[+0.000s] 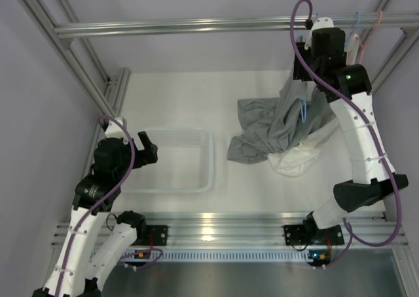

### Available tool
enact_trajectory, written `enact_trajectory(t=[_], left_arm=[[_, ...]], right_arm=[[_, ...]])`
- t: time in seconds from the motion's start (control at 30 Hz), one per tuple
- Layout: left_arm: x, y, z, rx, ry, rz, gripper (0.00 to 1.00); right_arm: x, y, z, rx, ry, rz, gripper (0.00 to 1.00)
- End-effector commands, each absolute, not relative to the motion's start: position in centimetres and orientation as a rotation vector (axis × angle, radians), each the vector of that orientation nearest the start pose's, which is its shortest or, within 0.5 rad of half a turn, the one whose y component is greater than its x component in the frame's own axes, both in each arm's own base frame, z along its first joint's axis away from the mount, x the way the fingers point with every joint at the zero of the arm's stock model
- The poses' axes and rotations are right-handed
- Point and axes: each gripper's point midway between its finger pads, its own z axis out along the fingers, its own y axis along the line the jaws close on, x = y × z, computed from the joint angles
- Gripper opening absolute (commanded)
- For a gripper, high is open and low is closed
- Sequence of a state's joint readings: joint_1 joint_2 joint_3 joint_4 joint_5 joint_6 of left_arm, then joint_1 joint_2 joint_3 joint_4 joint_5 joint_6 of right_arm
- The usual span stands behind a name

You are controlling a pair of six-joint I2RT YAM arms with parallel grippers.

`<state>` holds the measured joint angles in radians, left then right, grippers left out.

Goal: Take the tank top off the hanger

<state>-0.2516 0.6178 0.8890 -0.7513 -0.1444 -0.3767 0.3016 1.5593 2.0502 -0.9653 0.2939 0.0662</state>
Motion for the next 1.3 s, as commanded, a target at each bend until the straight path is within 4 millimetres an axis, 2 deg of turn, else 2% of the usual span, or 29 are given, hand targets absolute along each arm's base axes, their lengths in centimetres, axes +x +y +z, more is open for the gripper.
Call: enact_trajectory(t=[0.0,0.07,0.13,0.27,0.33,0.47,0.53,0.73,0.77,0.8,0.83,0.9,0.93,0.97,1.0,1.03,1.27], left_arm=[[23.1,-5.4,25.3,-0.208,1.982,-0.292,0.99],[23.2,-5.5,25.2,-0.207,1.986,-0.294,0.99],[23.2,-5.6,25.0,-0.203,1.994,-0.293,0.99],[23.3,-5.6,24.9,-0.202,1.999,-0.291,0.99],[23.3,-5.5,25.0,-0.204,1.995,-0.291,0.99],[23.2,-5.5,25.0,-0.204,1.992,-0.29,0.99],[23.2,-5.6,25.0,-0.203,1.993,-0.293,0.99],[23.2,-5.5,25.0,-0.202,1.992,-0.291,0.99],[23.2,-5.6,25.0,-0.201,1.993,-0.292,0.99],[23.2,-5.6,25.0,-0.201,1.993,-0.292,0.99],[23.2,-5.6,25.0,-0.2,1.993,-0.293,0.99],[23.2,-5.6,25.0,-0.2,1.993,-0.292,0.99],[23.2,-5.6,25.1,-0.198,1.991,-0.291,0.99],[23.2,-5.5,25.1,-0.201,1.991,-0.29,0.99],[23.2,-5.5,25.1,-0.201,1.991,-0.29,0.99],[23.2,-5.6,25.1,-0.198,1.991,-0.29,0.99],[23.1,-5.6,25.2,-0.198,1.986,-0.291,0.99]], right_arm=[[39.4,5.8,41.2,-0.011,1.987,-0.122,0.4],[39.3,5.8,41.2,-0.003,1.979,-0.118,0.32],[39.1,5.8,41.7,-0.006,1.964,-0.113,0.32],[38.8,5.6,42.2,0.003,1.944,-0.113,0.2],[38.8,5.3,41.7,0.009,1.957,-0.133,0.1],[39.0,5.0,40.8,0.024,1.969,-0.139,0.05],[39.1,5.1,40.8,0.027,1.967,-0.132,0.0],[39.6,5.7,43.4,0.03,1.839,-0.061,0.0],[39.2,5.6,43.8,0.033,1.81,-0.051,0.0],[39.6,5.6,45.1,0.05,1.74,-0.032,0.0],[38.9,5.7,46.4,0.045,1.689,-0.005,0.0],[39.3,6.1,47.1,0.035,1.618,0.032,0.0],[38.6,5.8,48.0,0.038,1.575,0.045,0.0],[38.7,5.8,47.4,0.04,1.571,0.049,0.0],[38.7,5.7,47.7,0.045,1.548,0.058,0.0],[38.2,5.6,49.0,0.044,1.502,0.078,0.0],[37.5,5.5,50.6,0.034,1.423,0.141,0.0]])
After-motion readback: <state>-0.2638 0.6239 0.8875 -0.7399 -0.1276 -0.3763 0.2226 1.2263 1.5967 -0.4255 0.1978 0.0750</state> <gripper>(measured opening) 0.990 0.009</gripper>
